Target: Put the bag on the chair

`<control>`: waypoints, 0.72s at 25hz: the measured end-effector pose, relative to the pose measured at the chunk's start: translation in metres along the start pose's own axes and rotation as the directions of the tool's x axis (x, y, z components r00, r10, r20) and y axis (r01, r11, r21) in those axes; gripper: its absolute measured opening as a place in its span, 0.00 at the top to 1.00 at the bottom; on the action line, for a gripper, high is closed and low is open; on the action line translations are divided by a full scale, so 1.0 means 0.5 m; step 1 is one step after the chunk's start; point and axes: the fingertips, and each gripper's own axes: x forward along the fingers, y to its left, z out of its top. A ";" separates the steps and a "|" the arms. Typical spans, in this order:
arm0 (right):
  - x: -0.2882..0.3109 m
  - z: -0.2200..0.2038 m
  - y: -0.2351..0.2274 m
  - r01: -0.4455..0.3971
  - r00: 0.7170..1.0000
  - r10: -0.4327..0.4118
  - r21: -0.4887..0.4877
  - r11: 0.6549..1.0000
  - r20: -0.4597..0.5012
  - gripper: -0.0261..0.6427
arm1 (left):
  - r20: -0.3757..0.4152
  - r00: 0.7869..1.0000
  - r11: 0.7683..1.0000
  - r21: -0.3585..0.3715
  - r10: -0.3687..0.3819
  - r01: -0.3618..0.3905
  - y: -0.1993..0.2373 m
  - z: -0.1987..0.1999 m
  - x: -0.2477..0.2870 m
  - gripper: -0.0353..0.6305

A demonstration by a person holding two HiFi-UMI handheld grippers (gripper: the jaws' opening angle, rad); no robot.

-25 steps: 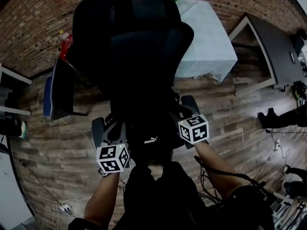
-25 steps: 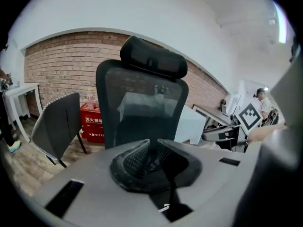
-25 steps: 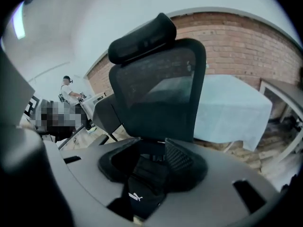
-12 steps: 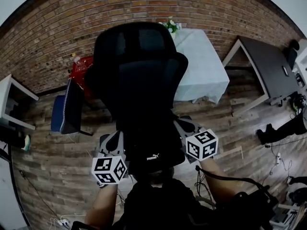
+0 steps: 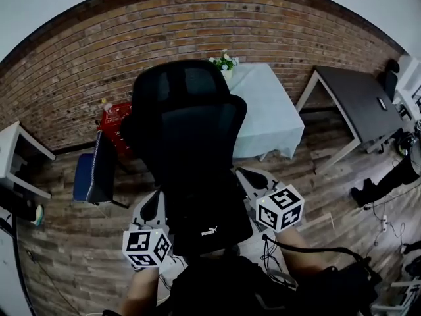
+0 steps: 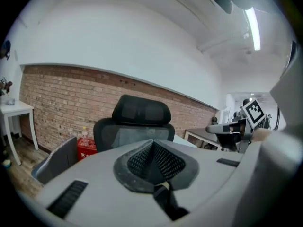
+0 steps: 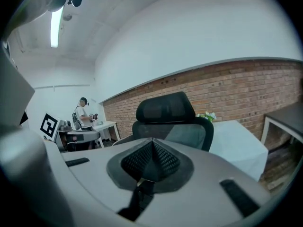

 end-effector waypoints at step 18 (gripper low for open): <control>-0.052 0.108 0.037 0.012 0.990 -0.004 -0.055 0.998 0.143 0.94 | 0.148 0.988 0.998 -0.045 -0.043 0.050 -0.036 0.128 -0.033 0.93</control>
